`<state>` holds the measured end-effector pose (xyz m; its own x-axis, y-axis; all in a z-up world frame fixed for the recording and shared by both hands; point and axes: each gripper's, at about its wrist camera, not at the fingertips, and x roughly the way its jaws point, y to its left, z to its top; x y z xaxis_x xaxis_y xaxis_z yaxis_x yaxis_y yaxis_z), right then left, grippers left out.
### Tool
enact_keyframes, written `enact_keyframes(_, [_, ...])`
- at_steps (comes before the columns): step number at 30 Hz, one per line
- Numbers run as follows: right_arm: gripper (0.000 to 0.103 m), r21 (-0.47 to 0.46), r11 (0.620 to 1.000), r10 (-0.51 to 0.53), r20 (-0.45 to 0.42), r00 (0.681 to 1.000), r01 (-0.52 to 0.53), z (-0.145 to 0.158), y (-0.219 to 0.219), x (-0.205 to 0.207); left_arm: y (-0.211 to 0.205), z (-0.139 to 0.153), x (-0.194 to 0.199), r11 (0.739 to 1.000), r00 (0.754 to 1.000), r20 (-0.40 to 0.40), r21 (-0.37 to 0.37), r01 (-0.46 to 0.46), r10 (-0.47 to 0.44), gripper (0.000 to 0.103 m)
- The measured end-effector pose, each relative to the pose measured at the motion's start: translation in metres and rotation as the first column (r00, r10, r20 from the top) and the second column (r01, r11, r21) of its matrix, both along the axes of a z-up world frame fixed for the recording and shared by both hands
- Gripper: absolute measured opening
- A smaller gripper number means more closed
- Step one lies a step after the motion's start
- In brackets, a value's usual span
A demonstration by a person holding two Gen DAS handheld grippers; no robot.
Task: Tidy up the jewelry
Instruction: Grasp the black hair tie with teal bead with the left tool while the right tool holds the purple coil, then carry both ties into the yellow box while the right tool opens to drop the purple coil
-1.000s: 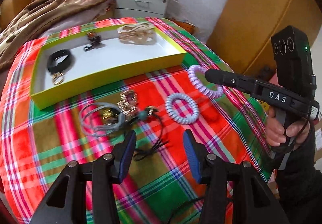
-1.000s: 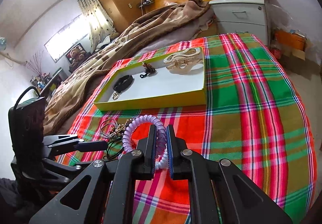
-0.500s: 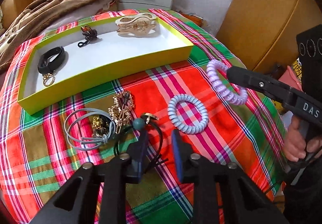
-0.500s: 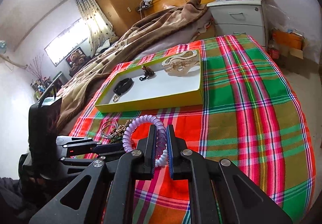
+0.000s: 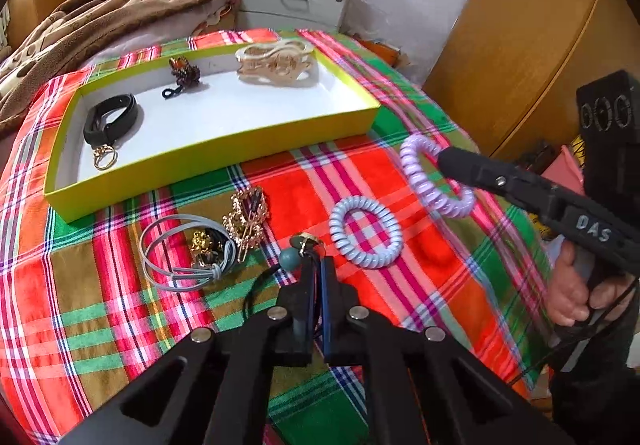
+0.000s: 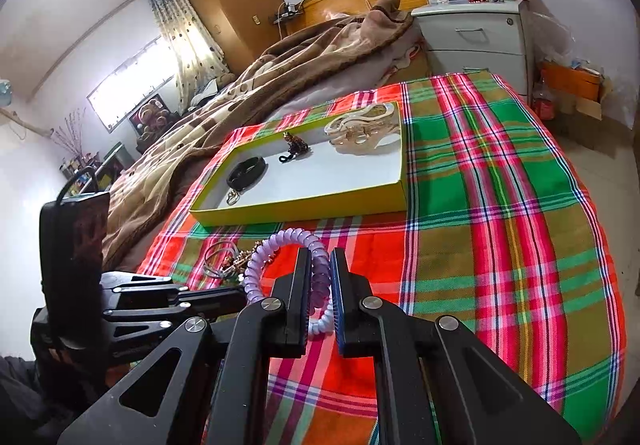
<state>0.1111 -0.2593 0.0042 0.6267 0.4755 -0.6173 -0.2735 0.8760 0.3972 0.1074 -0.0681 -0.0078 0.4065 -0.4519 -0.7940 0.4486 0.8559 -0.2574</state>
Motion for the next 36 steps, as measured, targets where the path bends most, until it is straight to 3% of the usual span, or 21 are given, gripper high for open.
enact_keyframes(22, [0.01,-0.012,1.0,-0.013,0.038,0.999,0.013,0.018,0.009,0.009,0.037,0.054,0.007,0.995,0.991,0.108,-0.065,-0.073,0.079,0.003])
enact_keyframes(36, [0.01,-0.054,0.997,-0.049,0.026,0.998,0.051,0.026,0.022,0.065,0.06,0.067,0.071,0.99,0.98,0.139,-0.053,-0.133,0.139,0.003])
